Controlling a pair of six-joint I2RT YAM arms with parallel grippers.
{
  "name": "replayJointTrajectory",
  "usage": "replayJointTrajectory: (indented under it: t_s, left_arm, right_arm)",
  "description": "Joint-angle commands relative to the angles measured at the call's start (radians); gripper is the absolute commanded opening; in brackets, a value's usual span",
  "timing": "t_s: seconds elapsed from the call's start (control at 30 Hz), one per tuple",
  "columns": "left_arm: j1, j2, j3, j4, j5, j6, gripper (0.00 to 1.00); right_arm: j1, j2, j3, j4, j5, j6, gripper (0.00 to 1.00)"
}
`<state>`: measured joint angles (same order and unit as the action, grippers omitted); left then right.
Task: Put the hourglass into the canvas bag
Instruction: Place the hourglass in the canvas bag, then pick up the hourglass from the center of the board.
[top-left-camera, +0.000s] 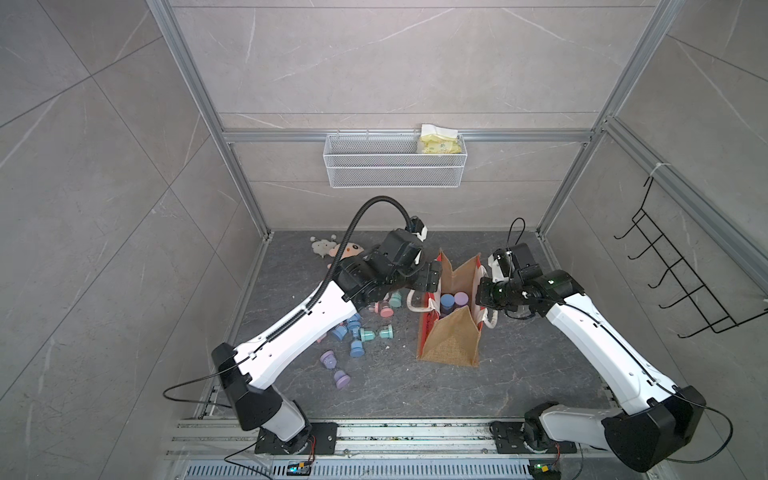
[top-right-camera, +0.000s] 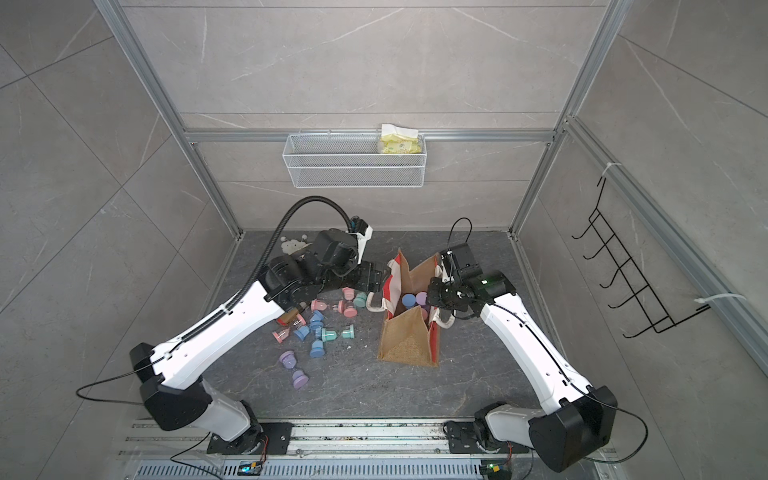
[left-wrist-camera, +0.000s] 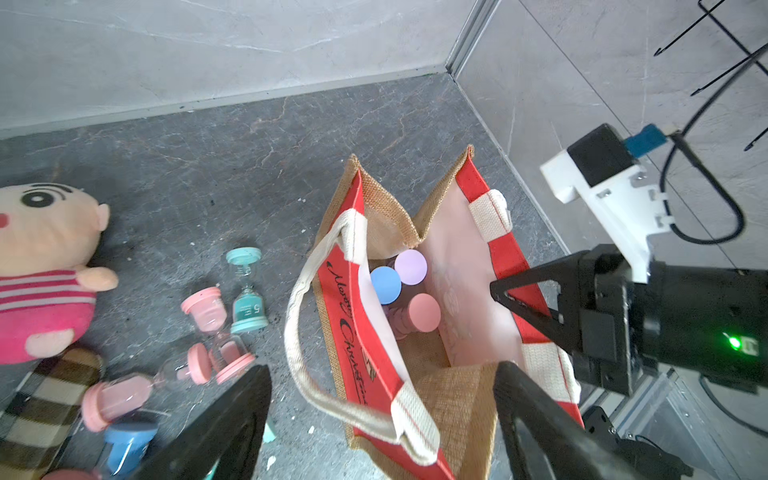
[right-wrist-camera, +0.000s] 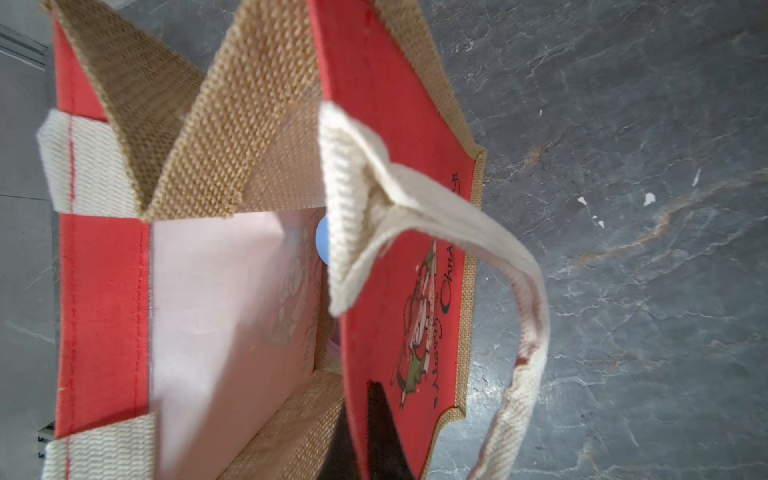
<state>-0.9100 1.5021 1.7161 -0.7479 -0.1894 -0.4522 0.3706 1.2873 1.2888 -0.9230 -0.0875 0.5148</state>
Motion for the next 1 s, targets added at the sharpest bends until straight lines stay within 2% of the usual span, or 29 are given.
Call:
replayJointTrajectory:
  t_s: [0.0,0.17,0.3,0.5,0.67,0.97]
  left_arm:
    - [0.003,-0.099,-0.085,-0.101,-0.147,-0.078,0.87]
    - [0.026,-0.216,-0.323,-0.179,-0.245,-0.232,0.87]
    - [0.071,-0.253,-0.486,-0.231,-0.237,-0.326,0.85]
    - [0.211,-0.255,-0.700,-0.075,-0.066,-0.313,0.81]
    - [0.263,-0.174,-0.765,-0.013,-0.026,-0.310,0.77]
    - [0.280,-0.030,-0.805,0.127,0.062,-0.350,0.73]
  right_arm:
    - [-0.001,0.000,0.039,-0.025,-0.049,-0.033,0.00]
    - [-0.001,-0.004,0.046,-0.053,-0.061,-0.034,0.00]
    - [-0.001,-0.012,0.035,-0.071,-0.080,-0.042,0.00]
    - [-0.001,-0.017,0.035,-0.092,-0.058,-0.052,0.00]
    - [-0.001,-0.010,0.062,-0.129,-0.012,-0.070,0.00]
    - [-0.002,0.002,0.083,-0.142,0.014,-0.082,0.00]
